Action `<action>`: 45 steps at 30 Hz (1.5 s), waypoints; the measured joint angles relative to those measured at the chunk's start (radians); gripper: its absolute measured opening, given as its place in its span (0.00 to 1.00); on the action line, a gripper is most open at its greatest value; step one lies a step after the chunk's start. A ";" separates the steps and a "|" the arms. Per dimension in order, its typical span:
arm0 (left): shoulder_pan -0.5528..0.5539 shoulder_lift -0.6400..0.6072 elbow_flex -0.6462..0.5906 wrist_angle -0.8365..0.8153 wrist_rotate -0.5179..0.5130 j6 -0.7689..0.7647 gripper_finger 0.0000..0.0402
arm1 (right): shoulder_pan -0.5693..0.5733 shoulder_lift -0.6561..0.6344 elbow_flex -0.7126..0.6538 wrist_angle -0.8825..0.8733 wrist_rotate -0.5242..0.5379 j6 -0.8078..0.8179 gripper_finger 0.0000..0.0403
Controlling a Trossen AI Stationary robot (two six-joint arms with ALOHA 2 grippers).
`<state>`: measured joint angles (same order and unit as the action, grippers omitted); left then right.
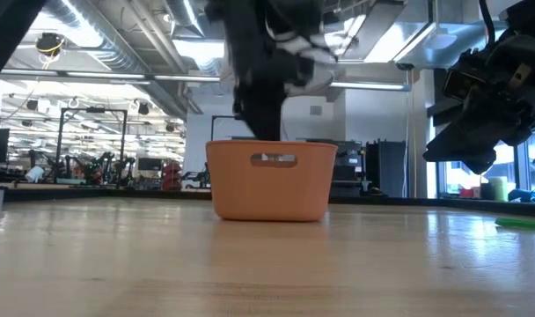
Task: Pick and place rubber bands into bin
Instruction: Put the green rubber band into the orange bin
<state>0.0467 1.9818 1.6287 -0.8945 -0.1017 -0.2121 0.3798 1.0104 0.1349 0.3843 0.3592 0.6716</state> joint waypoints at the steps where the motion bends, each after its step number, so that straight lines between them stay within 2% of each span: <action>1: 0.000 -0.020 0.000 0.000 0.000 -0.002 0.30 | 0.000 0.000 0.000 0.000 0.000 -0.001 0.22; 6: -0.001 -0.117 0.000 0.001 0.000 -0.042 0.29 | 0.000 0.000 0.000 -0.006 0.000 -0.029 0.22; 15: 0.001 -0.227 0.001 -0.046 -0.006 -0.001 0.30 | -0.019 0.000 0.000 -0.011 0.000 -0.130 0.22; 18: -0.016 -0.257 -0.046 -0.052 -0.066 0.027 0.30 | -0.036 0.000 0.000 -0.012 0.000 -0.152 0.22; 20: -0.040 -0.294 -0.128 0.024 -0.113 0.070 0.29 | -0.043 0.000 0.000 -0.012 -0.001 -0.158 0.22; 25: -0.067 -0.458 -0.440 0.339 -0.096 0.142 0.29 | -0.050 0.001 0.000 -0.027 -0.001 -0.170 0.22; 30: -0.026 -0.669 -0.801 0.697 0.000 0.174 0.29 | -0.050 0.001 0.000 -0.043 -0.001 -0.153 0.22; 33: 0.009 -0.796 -0.993 0.847 0.042 0.185 0.29 | -0.050 0.001 0.000 -0.057 -0.001 -0.152 0.22; 39: 0.048 -1.053 -1.280 1.022 0.053 0.173 0.29 | -0.050 0.001 0.000 -0.058 -0.001 -0.126 0.22; 45: 0.073 -1.289 -1.453 1.056 0.063 0.173 0.29 | -0.050 0.001 0.000 -0.059 -0.002 -0.197 0.22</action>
<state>0.1201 0.6933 0.1761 0.1619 -0.0383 -0.0391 0.3302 1.0119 0.1345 0.3257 0.3576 0.4742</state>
